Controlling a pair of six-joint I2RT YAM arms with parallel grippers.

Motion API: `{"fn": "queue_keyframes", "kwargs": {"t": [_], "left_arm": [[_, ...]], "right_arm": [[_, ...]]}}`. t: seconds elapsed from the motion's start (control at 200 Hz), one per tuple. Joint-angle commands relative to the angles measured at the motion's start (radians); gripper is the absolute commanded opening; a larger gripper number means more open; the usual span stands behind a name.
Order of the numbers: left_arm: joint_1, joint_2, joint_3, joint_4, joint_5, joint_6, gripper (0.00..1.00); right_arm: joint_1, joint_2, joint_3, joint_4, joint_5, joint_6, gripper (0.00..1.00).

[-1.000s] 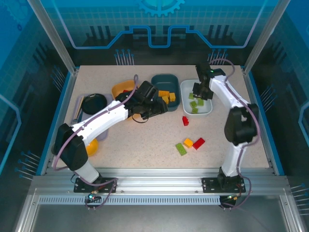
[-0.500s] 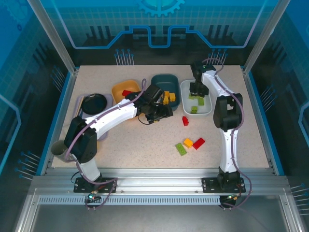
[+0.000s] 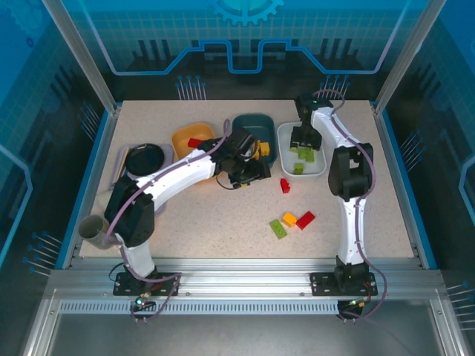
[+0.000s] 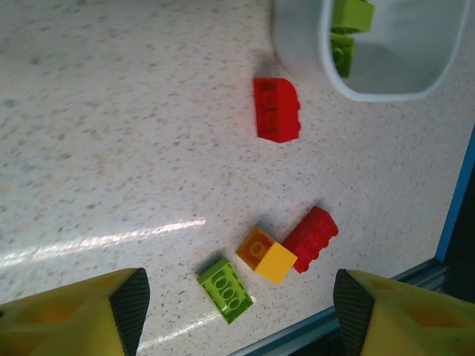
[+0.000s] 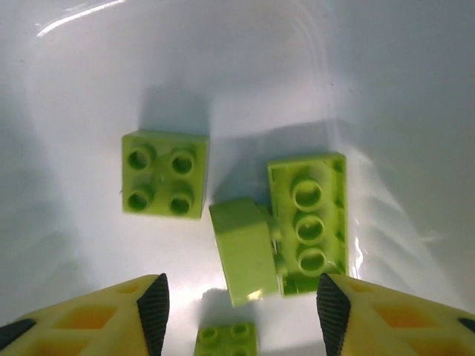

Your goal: Sort the legos into containers by color

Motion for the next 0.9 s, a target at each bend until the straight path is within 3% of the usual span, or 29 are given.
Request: {"fn": "queue_keyframes", "kwargs": {"t": [0.0,0.2,0.415,0.615,0.895], "left_arm": [[-0.064,0.096,0.145,-0.079,0.052,0.163,0.7],[-0.202,0.313,0.43,-0.261,-0.019,0.415,0.7],[-0.306,0.461,0.569,-0.317,-0.114,0.484,0.72],[-0.355,0.55,0.639,-0.327,-0.197,0.49,0.75],[-0.394,0.67,0.745,-0.348,-0.265,0.465,0.75]], "right_arm": [[0.002,-0.212,-0.093,0.023,-0.027,0.024,0.6],[-0.008,-0.599,-0.501,0.079,-0.049,0.12,0.61],[-0.011,-1.096,-0.831,0.008,-0.049,0.229,0.69],[-0.038,-1.456,-0.895,-0.074,-0.065,0.227,0.84],[-0.058,-1.515,-0.803,-0.083,-0.124,0.203,0.86]]}}
